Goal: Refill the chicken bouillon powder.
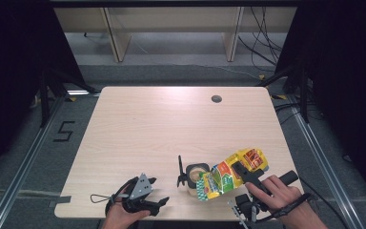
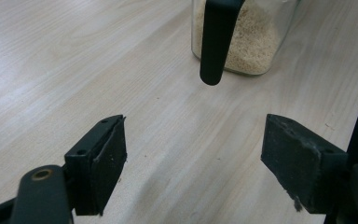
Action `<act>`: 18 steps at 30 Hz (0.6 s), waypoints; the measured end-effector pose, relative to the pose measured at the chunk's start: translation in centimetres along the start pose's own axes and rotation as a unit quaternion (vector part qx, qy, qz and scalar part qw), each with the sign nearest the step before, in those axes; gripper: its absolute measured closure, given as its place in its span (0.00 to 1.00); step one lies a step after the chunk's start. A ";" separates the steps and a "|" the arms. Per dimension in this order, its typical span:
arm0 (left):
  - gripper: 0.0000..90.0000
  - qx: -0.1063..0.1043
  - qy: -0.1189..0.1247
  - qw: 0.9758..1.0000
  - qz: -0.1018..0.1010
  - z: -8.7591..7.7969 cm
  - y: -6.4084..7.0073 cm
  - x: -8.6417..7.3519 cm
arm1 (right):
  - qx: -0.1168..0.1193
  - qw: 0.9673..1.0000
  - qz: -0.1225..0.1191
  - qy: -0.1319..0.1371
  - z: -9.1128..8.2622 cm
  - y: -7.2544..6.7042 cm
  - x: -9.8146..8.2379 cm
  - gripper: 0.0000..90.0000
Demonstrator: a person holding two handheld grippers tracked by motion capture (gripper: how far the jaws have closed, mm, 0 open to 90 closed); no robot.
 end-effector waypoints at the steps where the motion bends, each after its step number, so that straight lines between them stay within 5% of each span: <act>1: 0.24 -0.001 -0.001 1.000 -0.002 0.0 0.0 0.0 | -0.011 1.000 -0.023 0.013 0.1 0.5 0.1 0.62; 3: 0.24 0.000 -0.001 1.000 0.001 0.1 0.0 0.0 | 0.002 1.000 -0.003 -0.002 0.0 0.1 -0.1 0.62; 13: 0.24 -0.004 0.007 1.000 -0.010 0.1 0.1 0.1 | 0.005 1.000 -0.001 0.001 0.1 -0.1 -0.2 0.62; 16: 0.24 0.001 -0.004 1.000 0.001 -0.1 0.0 0.0 | 0.003 1.000 0.002 0.001 0.1 -0.1 -0.2 0.62; 17: 0.24 0.000 0.000 1.000 0.000 0.0 0.0 0.0 | 0.011 0.999 0.032 -0.014 -0.1 -0.5 -0.4 0.62; 18: 0.24 -0.002 0.008 1.000 -0.008 0.1 0.1 0.1 | 0.012 0.999 0.029 -0.013 -0.1 -0.5 -0.4 0.62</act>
Point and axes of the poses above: each handheld gripper's, and its own axes: z roughly forward along the jaws, x roughly out of its top, y roughly to its right, the point moved 5 cm from there along z, roughly forward along the jaws, and after that the axes turned 5 degrees about -y, right-handed, at the moved point
